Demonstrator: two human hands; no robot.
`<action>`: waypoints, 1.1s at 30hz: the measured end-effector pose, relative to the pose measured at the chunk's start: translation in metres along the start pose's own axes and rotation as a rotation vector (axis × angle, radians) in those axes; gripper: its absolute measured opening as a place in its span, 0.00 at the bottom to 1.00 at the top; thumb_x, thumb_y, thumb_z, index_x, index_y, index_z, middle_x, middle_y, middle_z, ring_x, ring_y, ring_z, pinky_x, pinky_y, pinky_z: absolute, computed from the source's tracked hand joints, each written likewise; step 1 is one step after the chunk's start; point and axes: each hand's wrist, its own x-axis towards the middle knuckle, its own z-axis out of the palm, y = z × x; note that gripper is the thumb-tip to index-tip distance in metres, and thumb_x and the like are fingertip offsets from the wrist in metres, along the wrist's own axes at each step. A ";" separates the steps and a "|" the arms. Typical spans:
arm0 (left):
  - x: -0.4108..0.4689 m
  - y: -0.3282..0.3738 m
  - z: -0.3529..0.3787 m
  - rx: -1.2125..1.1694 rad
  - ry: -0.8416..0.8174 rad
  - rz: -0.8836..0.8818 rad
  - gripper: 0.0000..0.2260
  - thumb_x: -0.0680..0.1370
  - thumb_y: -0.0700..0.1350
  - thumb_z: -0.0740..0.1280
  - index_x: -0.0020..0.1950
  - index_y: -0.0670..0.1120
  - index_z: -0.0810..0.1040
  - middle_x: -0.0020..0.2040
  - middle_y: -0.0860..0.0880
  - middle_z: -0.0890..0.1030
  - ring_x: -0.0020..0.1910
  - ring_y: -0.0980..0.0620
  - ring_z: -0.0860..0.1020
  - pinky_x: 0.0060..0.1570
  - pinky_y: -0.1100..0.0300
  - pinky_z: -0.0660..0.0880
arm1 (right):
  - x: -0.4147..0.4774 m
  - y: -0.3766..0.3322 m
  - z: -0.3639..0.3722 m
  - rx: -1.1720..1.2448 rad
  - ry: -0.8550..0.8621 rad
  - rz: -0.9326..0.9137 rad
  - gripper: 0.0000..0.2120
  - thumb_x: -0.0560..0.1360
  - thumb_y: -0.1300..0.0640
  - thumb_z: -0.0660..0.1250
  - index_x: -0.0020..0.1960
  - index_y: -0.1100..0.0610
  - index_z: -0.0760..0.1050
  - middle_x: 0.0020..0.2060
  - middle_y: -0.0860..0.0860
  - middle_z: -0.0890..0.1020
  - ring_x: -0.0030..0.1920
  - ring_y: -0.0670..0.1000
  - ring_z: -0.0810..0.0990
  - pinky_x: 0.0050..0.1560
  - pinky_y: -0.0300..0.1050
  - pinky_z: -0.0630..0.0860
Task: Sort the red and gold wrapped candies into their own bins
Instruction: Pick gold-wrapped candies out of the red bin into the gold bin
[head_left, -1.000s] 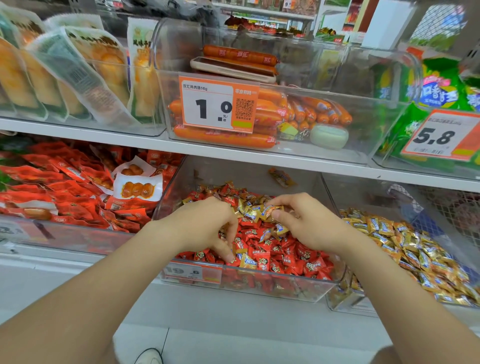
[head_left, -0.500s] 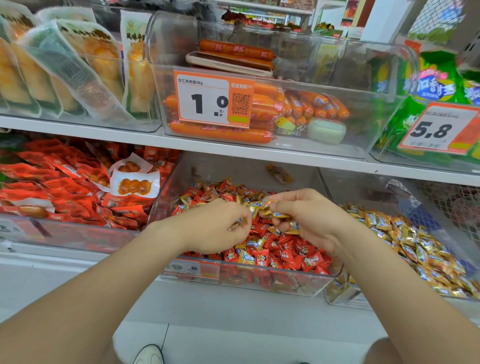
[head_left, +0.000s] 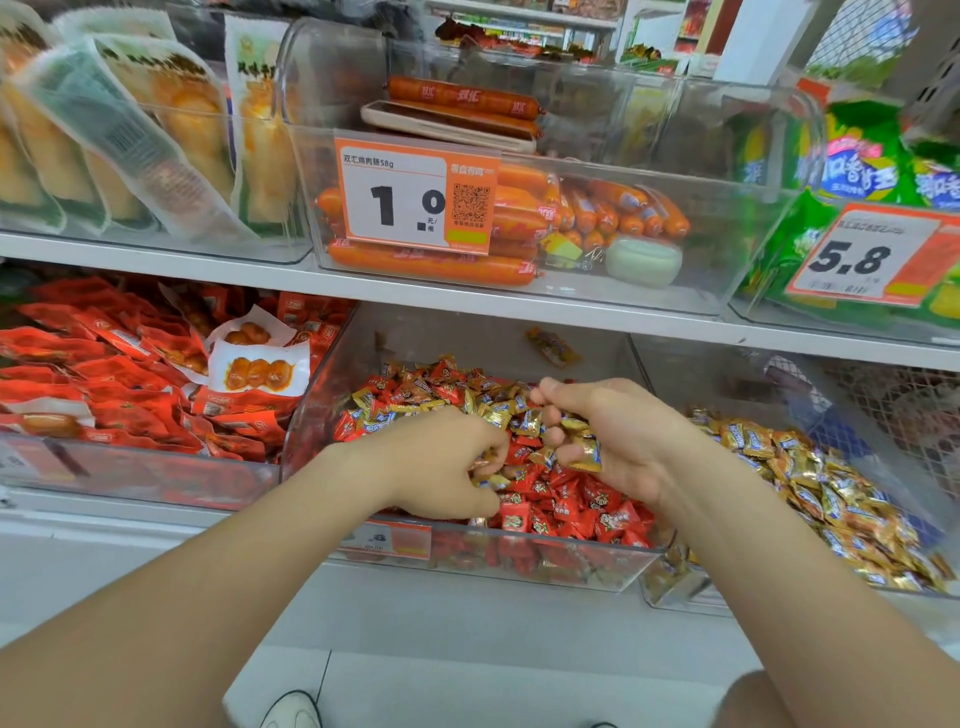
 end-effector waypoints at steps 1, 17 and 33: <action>0.000 0.000 -0.001 0.004 -0.002 -0.011 0.10 0.73 0.54 0.70 0.41 0.53 0.71 0.33 0.52 0.75 0.34 0.52 0.73 0.35 0.53 0.72 | 0.000 0.001 0.000 -0.050 0.019 -0.041 0.08 0.84 0.62 0.66 0.56 0.66 0.82 0.36 0.54 0.79 0.32 0.49 0.76 0.26 0.39 0.68; -0.004 -0.014 -0.006 -0.189 0.120 -0.064 0.06 0.80 0.45 0.66 0.46 0.47 0.71 0.30 0.51 0.74 0.24 0.56 0.67 0.29 0.66 0.64 | -0.003 0.007 -0.004 -1.636 0.239 -0.301 0.18 0.72 0.39 0.75 0.60 0.42 0.80 0.52 0.46 0.80 0.57 0.56 0.82 0.50 0.49 0.76; 0.006 -0.014 0.009 0.031 -0.072 0.055 0.14 0.75 0.65 0.73 0.56 0.59 0.81 0.48 0.59 0.73 0.49 0.57 0.75 0.52 0.49 0.78 | 0.003 -0.002 -0.007 -1.265 0.441 -0.567 0.23 0.81 0.44 0.61 0.35 0.59 0.72 0.25 0.56 0.73 0.29 0.59 0.74 0.34 0.52 0.75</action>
